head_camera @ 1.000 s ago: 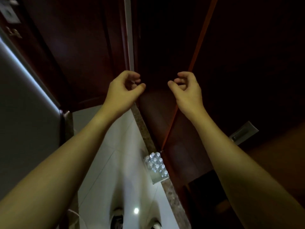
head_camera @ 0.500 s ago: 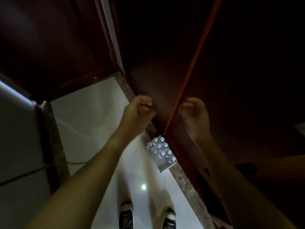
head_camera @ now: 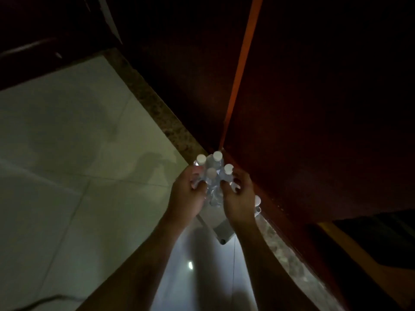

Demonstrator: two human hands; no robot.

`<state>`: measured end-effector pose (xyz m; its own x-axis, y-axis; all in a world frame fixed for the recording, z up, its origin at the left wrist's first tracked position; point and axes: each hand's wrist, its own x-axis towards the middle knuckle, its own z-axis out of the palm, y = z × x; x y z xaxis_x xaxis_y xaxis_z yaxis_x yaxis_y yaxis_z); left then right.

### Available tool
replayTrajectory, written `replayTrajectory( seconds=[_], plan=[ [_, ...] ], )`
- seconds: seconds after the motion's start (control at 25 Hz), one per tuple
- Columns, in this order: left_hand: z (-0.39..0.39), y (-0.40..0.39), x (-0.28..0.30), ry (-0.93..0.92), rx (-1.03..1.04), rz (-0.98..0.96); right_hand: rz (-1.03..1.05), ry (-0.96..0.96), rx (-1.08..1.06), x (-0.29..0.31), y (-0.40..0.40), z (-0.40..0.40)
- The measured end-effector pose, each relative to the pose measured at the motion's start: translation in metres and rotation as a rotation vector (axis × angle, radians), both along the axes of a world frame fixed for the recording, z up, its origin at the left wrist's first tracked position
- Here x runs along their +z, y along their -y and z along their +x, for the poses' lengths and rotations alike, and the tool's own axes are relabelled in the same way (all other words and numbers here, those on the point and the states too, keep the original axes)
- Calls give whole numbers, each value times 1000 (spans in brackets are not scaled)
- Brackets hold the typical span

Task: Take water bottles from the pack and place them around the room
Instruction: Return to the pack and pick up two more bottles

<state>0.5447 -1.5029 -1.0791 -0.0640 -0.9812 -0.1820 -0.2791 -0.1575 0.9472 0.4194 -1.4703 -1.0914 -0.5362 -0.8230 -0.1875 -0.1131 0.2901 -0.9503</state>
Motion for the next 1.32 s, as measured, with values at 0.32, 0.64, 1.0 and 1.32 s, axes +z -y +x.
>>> replayTrajectory(
  seconds=[0.32,0.64,1.0,1.32],
  plan=[
    [-14,-12,-154,37,-19,-128,-91,-176,-4,-131,-3,17],
    [-10,3,-174,159,-43,-96,-13,-369,71,-150,-2,12],
    [11,-1,22,88,37,-226,-54,-323,82,48,2,7],
    [11,43,494,-96,33,-430,-261,-148,189,517,39,-14]
  ],
)
